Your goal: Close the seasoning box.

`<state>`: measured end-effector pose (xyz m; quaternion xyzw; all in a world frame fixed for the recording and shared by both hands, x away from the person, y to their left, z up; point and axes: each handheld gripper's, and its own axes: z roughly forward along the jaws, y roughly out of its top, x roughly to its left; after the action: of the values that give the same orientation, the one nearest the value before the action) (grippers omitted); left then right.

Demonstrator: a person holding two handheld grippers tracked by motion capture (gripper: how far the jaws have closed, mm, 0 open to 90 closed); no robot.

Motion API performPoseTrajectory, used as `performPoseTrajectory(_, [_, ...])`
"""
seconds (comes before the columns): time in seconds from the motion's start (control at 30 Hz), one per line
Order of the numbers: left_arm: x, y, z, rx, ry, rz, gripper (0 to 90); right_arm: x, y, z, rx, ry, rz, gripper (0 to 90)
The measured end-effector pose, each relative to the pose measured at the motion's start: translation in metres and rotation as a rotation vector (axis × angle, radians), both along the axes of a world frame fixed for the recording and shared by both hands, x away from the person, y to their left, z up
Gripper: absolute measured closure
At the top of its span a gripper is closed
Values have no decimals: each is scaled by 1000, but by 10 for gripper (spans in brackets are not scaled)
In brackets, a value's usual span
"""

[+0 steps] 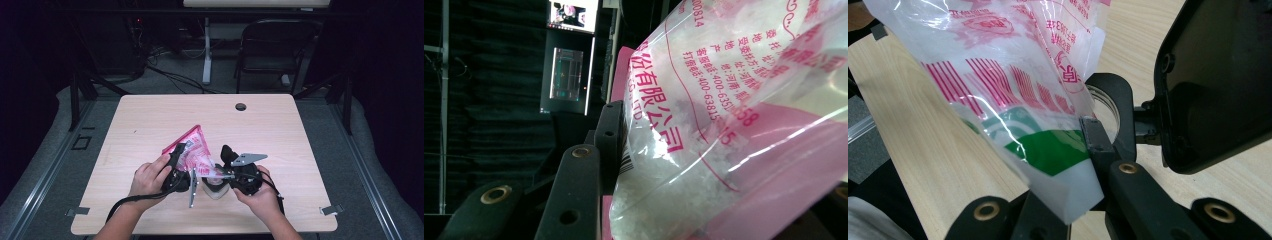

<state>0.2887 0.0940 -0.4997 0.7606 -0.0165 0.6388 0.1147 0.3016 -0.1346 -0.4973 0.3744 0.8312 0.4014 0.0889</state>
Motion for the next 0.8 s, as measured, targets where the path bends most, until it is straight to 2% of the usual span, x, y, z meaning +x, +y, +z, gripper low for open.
performPoseTrajectory(0.8, [-2, -2, 2, 6, -12, -9, 658, 0, -1, -1, 3, -3, -5, 900])
